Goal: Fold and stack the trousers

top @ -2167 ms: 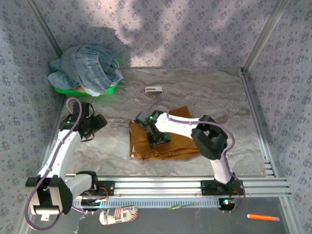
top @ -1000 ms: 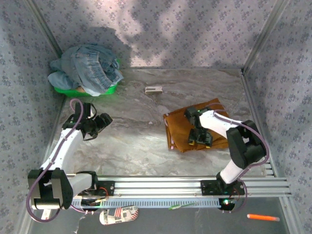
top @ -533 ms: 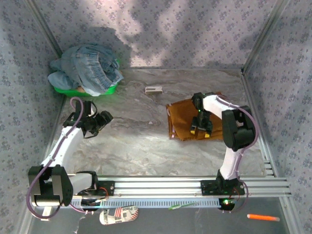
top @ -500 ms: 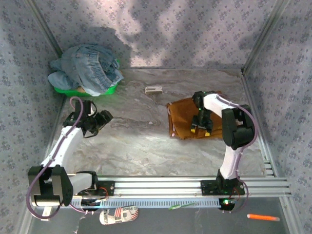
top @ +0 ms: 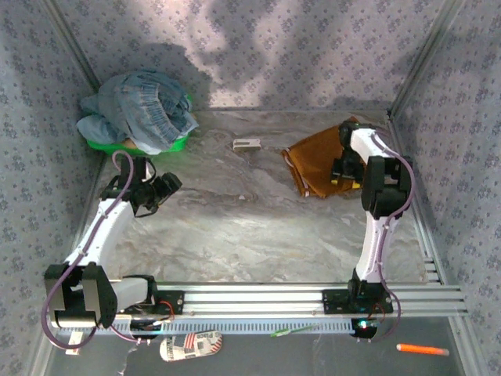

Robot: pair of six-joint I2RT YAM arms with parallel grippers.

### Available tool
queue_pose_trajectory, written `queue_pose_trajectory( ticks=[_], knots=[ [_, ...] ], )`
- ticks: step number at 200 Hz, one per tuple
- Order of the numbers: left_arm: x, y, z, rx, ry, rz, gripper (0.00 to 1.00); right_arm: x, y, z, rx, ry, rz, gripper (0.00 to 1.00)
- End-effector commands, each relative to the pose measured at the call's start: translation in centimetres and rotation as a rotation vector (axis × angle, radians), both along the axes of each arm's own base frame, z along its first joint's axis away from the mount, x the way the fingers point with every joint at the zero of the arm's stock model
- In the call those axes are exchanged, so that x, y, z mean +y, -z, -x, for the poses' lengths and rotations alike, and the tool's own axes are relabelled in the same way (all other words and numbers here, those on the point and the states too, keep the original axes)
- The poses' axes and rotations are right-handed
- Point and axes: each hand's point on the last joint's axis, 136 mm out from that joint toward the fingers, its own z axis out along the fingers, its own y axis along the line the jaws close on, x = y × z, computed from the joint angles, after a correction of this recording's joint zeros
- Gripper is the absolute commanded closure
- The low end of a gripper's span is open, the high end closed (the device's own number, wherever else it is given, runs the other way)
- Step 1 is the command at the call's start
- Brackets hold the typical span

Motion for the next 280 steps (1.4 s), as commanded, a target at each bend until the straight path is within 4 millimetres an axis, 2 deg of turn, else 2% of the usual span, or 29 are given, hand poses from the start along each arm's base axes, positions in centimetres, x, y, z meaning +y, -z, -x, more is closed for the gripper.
queue_pose_trajectory(
  ticks=[1,17,37,62,73,95,128,148,167,205,219,228,241,243,249,250,253,254,257,258,261,262,271,280],
  knots=[
    [-0.6,-1.6,-0.7,-0.033,0.038,0.003,0.29,-1.9,-2.0,-1.3,-0.075,-0.013,0.099,0.38],
    [-0.7,-1.7,-0.5,-0.035,0.037,0.002,0.29,-1.6,-4.2,-0.4,-0.147,0.04,0.095,0.35],
    [-0.8,-1.5,-0.1,-0.034,0.033,0.003,0.29,-1.5,-5.4,2.1,-0.208,0.124,0.089,0.32],
    [-1.0,-0.9,0.4,-0.022,0.039,0.0,0.28,-1.8,-4.0,4.9,-0.2,0.173,0.074,0.29],
    [-1.1,-0.7,0.5,-0.015,0.044,-0.003,0.29,-2.5,-2.9,5.2,-0.165,0.187,0.064,0.28],
    [-1.2,-0.3,0.5,-0.001,0.052,-0.005,0.28,-2.1,-1.3,2.8,-0.151,0.139,-0.002,0.28],
    [-1.0,-0.4,0.8,-0.002,0.049,-0.013,0.28,1.8,-0.2,-0.6,-0.124,0.031,-0.022,0.28],
    [-0.9,-0.5,1.2,-0.007,0.04,-0.017,0.28,3.0,0.3,-2.6,-0.122,0.041,-0.009,0.28],
    [-0.7,-0.6,1.5,-0.003,0.043,-0.027,0.28,3.2,0.6,-4.8,-0.132,0.118,-0.005,0.28],
    [-0.2,-1.1,1.9,-0.011,0.033,-0.038,0.28,1.5,1.7,-7.9,-0.125,0.336,-0.023,0.3],
    [-0.1,-1.3,2.0,-0.015,0.03,-0.038,0.28,1.2,0.8,-9.2,-0.165,0.369,-0.043,0.33],
    [-0.1,-1.5,2.1,-0.017,0.031,-0.042,0.28,1.5,0.0,-9.4,-0.18,0.358,-0.043,0.33],
    [0.1,-1.5,2.2,-0.012,0.03,-0.049,0.28,2.4,-2.1,-8.9,-0.206,0.294,-0.02,0.34],
    [0.1,-1.5,2.2,-0.012,0.029,-0.05,0.28,2.5,-2.9,-9.0,-0.225,0.283,-0.018,0.34],
    [0.2,-1.4,2.3,-0.011,0.029,-0.053,0.28,3.1,-3.6,-8.7,-0.238,0.255,-0.006,0.34],
    [0.2,-1.4,2.3,-0.011,0.028,-0.053,0.28,3.2,-4.4,-8.7,-0.255,0.249,-0.007,0.34],
    [0.2,-1.5,2.3,-0.014,0.027,-0.052,0.28,3.6,-4.4,-8.5,-0.256,0.236,-0.001,0.33],
    [0.2,-1.4,2.3,-0.013,0.027,-0.053,0.28,3.7,-5.2,-8.6,-0.276,0.232,-0.002,0.33],
    [0.2,-1.4,2.3,-0.011,0.026,-0.054,0.28,4.1,-5.3,-8.3,-0.278,0.218,0.005,0.33],
    [0.2,-1.3,2.3,-0.01,0.027,-0.054,0.28,4.3,-6.0,-8.4,-0.297,0.214,0.004,0.33],
    [0.2,-1.3,2.3,-0.011,0.026,-0.053,0.28,4.7,-6.1,-8.3,-0.304,0.2,0.011,0.32],
    [0.2,-1.3,2.3,-0.011,0.026,-0.053,0.28,4.9,-6.8,-8.4,-0.32,0.196,0.008,0.32],
    [0.2,-1.1,2.2,-0.007,0.025,-0.051,0.28,6.3,-8.2,-8.7,-0.37,0.151,0.008,0.29],
    [0.2,-0.9,2.1,-0.003,0.022,-0.05,0.28,8.1,-8.9,-9.2,-0.399,0.098,-0.005,0.27]
  ],
)
